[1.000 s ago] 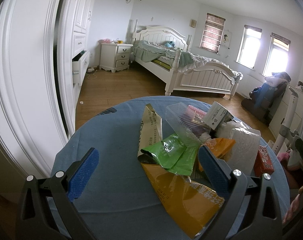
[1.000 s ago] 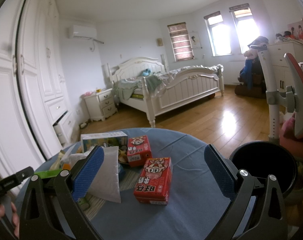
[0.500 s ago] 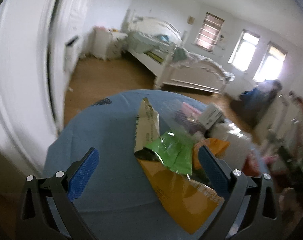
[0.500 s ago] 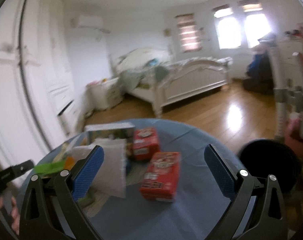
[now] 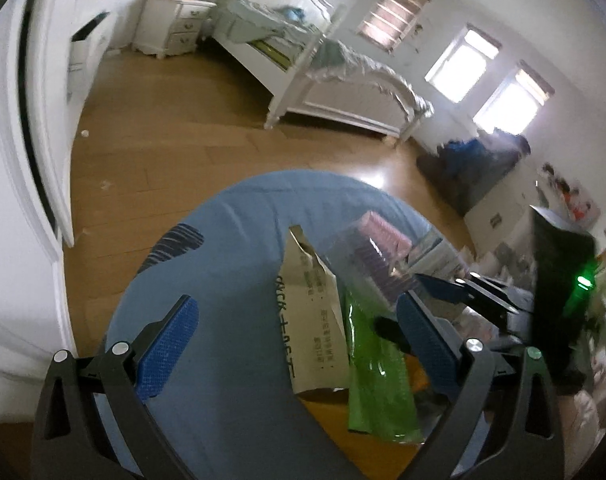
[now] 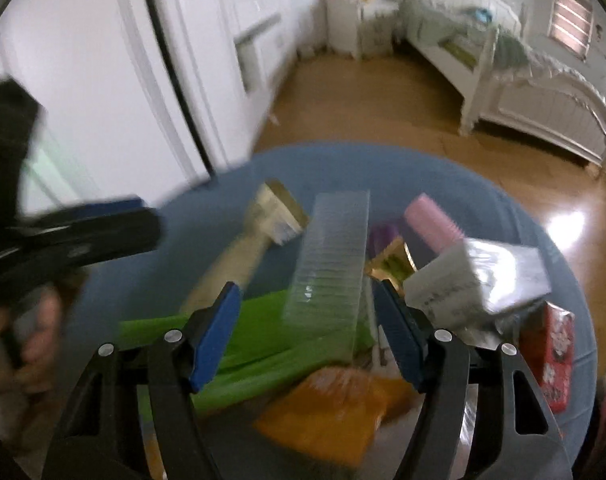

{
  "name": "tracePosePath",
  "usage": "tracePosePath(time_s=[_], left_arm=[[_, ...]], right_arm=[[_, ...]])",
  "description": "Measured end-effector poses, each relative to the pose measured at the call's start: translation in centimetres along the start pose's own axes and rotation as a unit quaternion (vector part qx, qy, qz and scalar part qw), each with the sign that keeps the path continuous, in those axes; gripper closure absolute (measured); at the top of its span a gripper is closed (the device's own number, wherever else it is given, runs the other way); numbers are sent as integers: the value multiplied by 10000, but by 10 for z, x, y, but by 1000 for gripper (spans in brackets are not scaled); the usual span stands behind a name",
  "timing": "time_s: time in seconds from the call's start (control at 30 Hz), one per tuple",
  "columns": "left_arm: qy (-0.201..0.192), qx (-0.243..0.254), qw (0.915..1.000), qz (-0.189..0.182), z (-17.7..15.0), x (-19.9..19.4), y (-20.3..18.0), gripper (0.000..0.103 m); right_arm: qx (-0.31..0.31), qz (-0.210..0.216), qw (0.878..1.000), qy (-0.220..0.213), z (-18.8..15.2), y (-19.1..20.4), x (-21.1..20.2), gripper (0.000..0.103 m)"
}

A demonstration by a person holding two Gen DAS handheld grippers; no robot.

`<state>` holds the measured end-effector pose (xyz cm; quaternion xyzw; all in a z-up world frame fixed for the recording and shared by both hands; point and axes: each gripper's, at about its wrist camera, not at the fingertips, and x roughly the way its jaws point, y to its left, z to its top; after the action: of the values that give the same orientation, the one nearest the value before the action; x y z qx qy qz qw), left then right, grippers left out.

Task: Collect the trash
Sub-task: 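Grasp the beige wrapper with the left tool while the right tool grasps the clear plastic tray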

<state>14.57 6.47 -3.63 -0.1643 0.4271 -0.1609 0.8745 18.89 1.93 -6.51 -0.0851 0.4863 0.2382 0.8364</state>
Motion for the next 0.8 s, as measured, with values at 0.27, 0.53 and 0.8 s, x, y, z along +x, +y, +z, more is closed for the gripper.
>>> tracePosePath(time_s=[0.27, 0.53, 0.8], left_arm=[[678, 569, 9960, 124, 11, 44, -12, 38], [530, 507, 9962, 468, 22, 39, 1, 90], [-671, 703, 9952, -125, 41, -82, -78, 90]], right_arm=[[952, 935, 9891, -627, -17, -39, -17, 68], [1538, 2169, 9553, -1291, -58, -63, -84, 68], [1692, 2463, 9259, -2312, -104, -89, -157, 68]])
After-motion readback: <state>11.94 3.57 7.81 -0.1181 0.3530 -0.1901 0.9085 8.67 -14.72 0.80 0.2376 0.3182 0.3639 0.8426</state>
